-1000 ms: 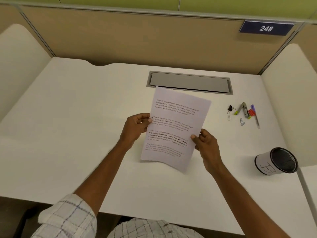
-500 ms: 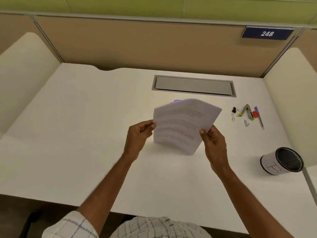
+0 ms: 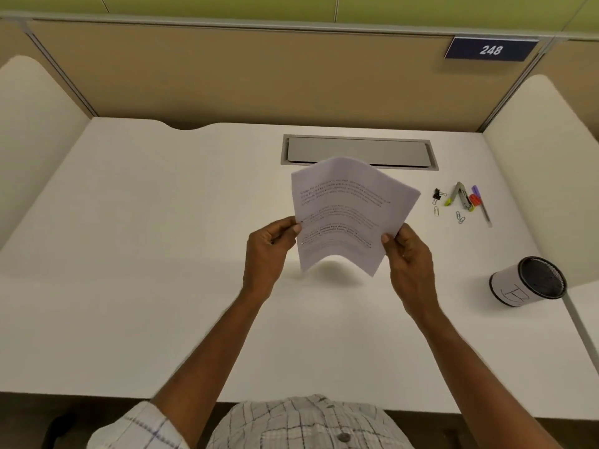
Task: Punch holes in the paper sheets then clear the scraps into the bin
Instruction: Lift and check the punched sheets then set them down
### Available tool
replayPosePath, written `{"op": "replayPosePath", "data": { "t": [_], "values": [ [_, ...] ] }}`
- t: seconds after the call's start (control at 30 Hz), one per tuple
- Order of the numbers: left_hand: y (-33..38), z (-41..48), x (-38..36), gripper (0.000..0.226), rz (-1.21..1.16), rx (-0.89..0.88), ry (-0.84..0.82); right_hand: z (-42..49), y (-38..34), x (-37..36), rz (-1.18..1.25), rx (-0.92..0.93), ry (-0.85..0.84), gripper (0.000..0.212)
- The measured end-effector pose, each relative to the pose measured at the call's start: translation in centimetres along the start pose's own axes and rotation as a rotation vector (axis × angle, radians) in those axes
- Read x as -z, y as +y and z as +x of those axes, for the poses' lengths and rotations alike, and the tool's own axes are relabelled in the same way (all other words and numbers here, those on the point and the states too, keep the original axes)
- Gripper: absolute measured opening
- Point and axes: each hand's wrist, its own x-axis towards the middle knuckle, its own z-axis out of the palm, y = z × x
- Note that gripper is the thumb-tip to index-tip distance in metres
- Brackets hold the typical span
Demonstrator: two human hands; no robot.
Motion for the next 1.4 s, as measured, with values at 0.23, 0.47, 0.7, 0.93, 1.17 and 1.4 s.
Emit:
{"op": "replayPosePath", "data": {
  "t": [0.23,0.47,0.7,0.93,1.17,1.4],
  "values": [
    [-0.4,-0.3,0.6,0.023,0.08,0.021,-0.002,-0.2,0.7,0.1,-0.023,-0.022,0.019,0.024],
    [0.5,-0.5,0.5,0.023,0.09,-0.014,0.028,-1.0,1.0,0.3,0.007,-0.045,0.023,0.026],
    [-0.7,-1.9,0.4,0.025,0.198,0.054,0.045,-1.9,2.5,-0.3,-0.007,-0.182,0.002,0.033],
    [-0.2,-1.6,0.6,0.022,0.21,-0.044,0.094,-1.2,2.7,0.7,-0.013,-0.137,0.021,0.032],
    [-0.5,-1.5,-0.4,0.019,0.257,-0.014,0.105,-1.4,3.6,0.2,-0.095,-0.211,0.019,0.022],
    [-1.1,-1.8,-1.1,0.02,0.296,0.008,0.1,-1.0,4.2,0.2,-0.145,-0.217,-0.014,0.028]
  ]
}}
